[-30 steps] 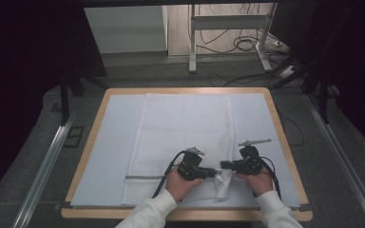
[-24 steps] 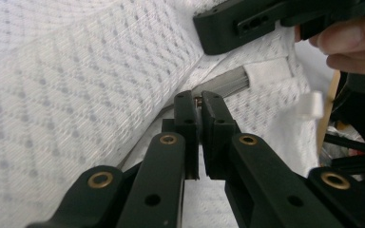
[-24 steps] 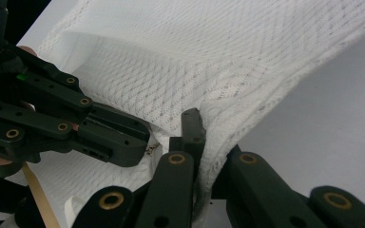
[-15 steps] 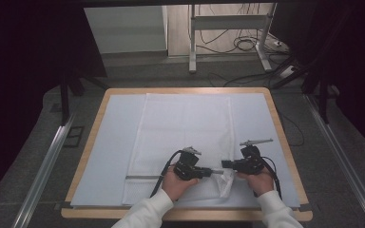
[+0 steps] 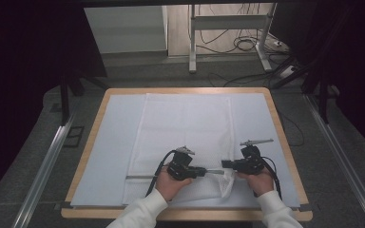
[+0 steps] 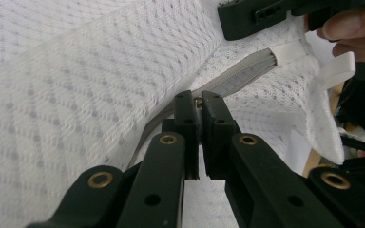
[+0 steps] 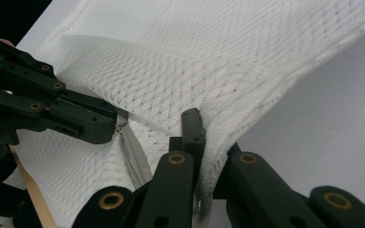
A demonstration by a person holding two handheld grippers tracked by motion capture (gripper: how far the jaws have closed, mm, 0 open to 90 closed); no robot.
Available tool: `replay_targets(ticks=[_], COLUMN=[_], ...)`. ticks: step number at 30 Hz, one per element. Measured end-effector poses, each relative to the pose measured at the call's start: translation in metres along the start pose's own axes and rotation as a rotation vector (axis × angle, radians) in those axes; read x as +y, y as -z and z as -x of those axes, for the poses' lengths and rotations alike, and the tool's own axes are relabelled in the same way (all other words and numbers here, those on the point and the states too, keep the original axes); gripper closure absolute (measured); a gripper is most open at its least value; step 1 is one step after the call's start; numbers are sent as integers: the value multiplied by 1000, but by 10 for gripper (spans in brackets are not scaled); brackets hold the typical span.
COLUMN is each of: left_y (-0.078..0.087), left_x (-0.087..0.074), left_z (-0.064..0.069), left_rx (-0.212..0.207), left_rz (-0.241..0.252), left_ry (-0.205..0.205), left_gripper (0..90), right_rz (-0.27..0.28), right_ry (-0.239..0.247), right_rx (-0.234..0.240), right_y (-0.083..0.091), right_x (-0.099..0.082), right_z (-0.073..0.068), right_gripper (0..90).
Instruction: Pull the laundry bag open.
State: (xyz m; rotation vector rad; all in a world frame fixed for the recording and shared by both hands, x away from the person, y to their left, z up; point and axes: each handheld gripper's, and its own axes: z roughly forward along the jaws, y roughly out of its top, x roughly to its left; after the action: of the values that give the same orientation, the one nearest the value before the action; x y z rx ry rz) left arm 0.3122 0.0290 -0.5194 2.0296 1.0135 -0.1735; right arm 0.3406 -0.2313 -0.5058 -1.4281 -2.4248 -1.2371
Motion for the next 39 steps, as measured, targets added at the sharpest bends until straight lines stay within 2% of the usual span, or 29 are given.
replay_targets(ticks=[4, 9, 20, 35, 39], left_y=[2, 3, 20, 23, 26], left_x=[0, -4, -13, -18, -20], left_z=[0, -5, -15, -19, -23], left_rx=[-5, 10, 19, 21, 24], left_rz=[1, -11, -4, -13, -10], left_ry=[-1, 6, 25, 31, 45], left_gripper=[867, 866, 866, 866, 866], right_rz=[7, 4, 4, -5, -4], right_ry=[-3, 0, 0, 10, 10], right_rx=[2, -8, 1, -11, -14], right_y=[1, 1, 1, 0, 0], right_x=[0, 0, -1, -1, -1], right_z=[0, 0, -1, -1, -1], right_gripper=[884, 884, 884, 884, 884])
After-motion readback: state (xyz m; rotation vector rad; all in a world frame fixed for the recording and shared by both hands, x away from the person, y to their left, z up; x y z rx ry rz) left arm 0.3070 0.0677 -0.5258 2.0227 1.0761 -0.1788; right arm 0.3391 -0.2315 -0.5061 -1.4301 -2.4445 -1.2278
